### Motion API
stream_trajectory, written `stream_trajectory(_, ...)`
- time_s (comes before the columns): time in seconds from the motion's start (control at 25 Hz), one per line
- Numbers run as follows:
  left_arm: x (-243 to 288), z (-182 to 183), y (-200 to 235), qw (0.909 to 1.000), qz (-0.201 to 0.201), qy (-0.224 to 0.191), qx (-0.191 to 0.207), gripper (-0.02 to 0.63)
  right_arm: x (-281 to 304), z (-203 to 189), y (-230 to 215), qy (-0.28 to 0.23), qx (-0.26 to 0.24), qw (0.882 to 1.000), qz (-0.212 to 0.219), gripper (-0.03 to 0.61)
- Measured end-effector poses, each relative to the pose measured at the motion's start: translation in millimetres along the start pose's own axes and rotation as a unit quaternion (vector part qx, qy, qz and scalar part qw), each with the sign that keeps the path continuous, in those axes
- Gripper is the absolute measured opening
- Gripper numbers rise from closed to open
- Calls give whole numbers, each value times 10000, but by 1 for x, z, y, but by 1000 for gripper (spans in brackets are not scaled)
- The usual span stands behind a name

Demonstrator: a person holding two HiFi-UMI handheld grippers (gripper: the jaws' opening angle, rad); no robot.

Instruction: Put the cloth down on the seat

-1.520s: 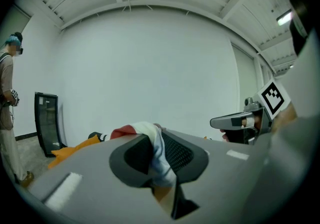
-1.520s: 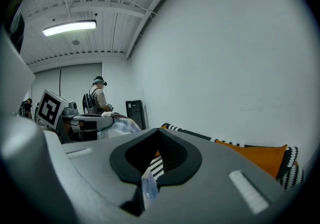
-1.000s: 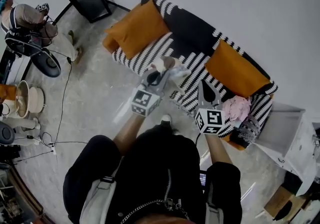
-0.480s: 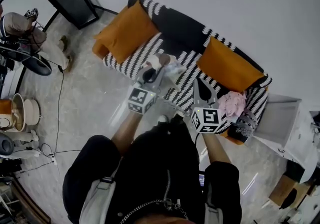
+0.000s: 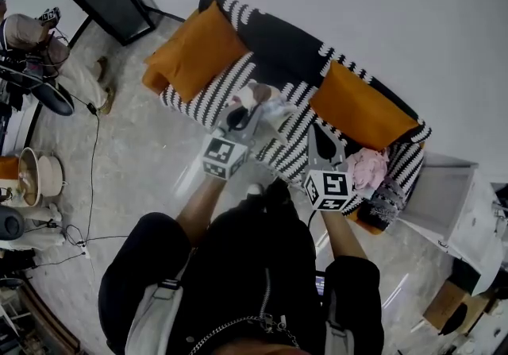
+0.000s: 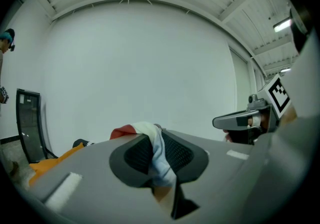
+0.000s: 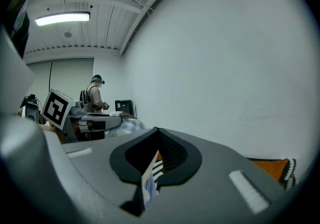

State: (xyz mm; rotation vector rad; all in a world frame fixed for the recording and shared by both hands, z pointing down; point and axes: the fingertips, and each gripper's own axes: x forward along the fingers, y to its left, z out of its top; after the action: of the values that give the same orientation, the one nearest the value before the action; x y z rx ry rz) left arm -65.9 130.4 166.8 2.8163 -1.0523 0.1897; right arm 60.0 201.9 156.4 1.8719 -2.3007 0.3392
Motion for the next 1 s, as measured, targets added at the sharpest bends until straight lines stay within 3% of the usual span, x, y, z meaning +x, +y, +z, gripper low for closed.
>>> stream_trajectory(0.28, 16, 3, 11, 9996, 274, -104, 19, 60, 20, 0, -17, 16, 40, 9997, 226, 3)
stream_trajectory(0.72, 41, 13, 26, 9965, 837, 48, 70, 60, 61, 11, -39, 44, 92, 9963, 849, 3)
stream_trajectory(1.0, 44, 15, 25, 9938, 1106, 131, 7, 60, 71, -3, -43, 207, 51, 9922, 1225, 3)
